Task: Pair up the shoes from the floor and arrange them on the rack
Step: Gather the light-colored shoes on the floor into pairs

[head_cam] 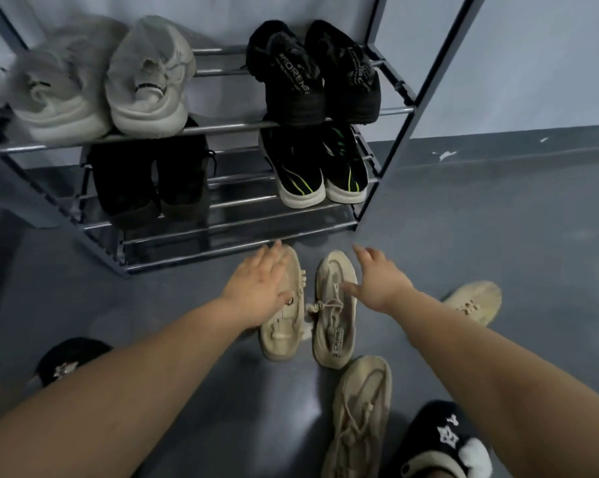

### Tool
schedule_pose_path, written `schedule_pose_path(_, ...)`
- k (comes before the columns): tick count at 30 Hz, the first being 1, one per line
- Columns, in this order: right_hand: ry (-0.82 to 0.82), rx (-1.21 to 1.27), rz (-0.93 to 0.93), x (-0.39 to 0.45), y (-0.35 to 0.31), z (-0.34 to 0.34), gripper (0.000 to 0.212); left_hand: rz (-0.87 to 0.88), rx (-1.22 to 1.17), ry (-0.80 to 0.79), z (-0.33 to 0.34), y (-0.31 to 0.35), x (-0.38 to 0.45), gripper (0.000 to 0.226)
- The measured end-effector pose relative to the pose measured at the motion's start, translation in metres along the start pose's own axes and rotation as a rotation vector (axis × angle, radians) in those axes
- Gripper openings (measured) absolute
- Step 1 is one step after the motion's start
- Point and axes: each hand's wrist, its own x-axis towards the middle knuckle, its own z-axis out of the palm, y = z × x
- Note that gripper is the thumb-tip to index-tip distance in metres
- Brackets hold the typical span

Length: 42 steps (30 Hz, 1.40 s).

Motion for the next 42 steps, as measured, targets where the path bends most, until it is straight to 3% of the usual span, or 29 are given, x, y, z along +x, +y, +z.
schedule_pose_path(3, -0.106, -0.094, -0.052, -0.038, 0.002, 0.031, 0.083, 0.105, 0.138, -0.206, 0.029, 0.006, -0.033, 0.077)
schedule_pose_path(7, -0.247, -0.144, -0.023, -0.083, 0.017, 0.069, 0.08, 0.16, 0.196, -0.342, 0.046, 0.013, -0.06, 0.077)
schedule_pose_path(16, -0.328, -0.14, 0.137, -0.121, 0.075, 0.083, 0.081, 0.242, 0.248, -0.366, 0.048, 0.037, -0.066, 0.074)
schedule_pose_path(30, -0.418, 0.118, 0.192, -0.071, 0.114, 0.111, 0.077, 0.287, 0.169, -0.435, 0.099, 0.126, 0.016, 0.067)
schedule_pose_path(36, -0.476, 0.368, 0.236, -0.054, 0.128, 0.133, 0.068, 0.23, 0.118, -0.529, 0.133, 0.138, 0.037, 0.063)
schedule_pose_path(39, -0.452, 0.465, 0.293, -0.048, 0.127, 0.138, 0.07, 0.194, 0.054, -0.484, 0.146, 0.14, 0.037, 0.054)
schedule_pose_path(42, -0.435, 0.431, 0.291, -0.045, 0.125, 0.135, 0.058, 0.137, -0.103, -0.433, 0.148, 0.143, 0.035, 0.041)
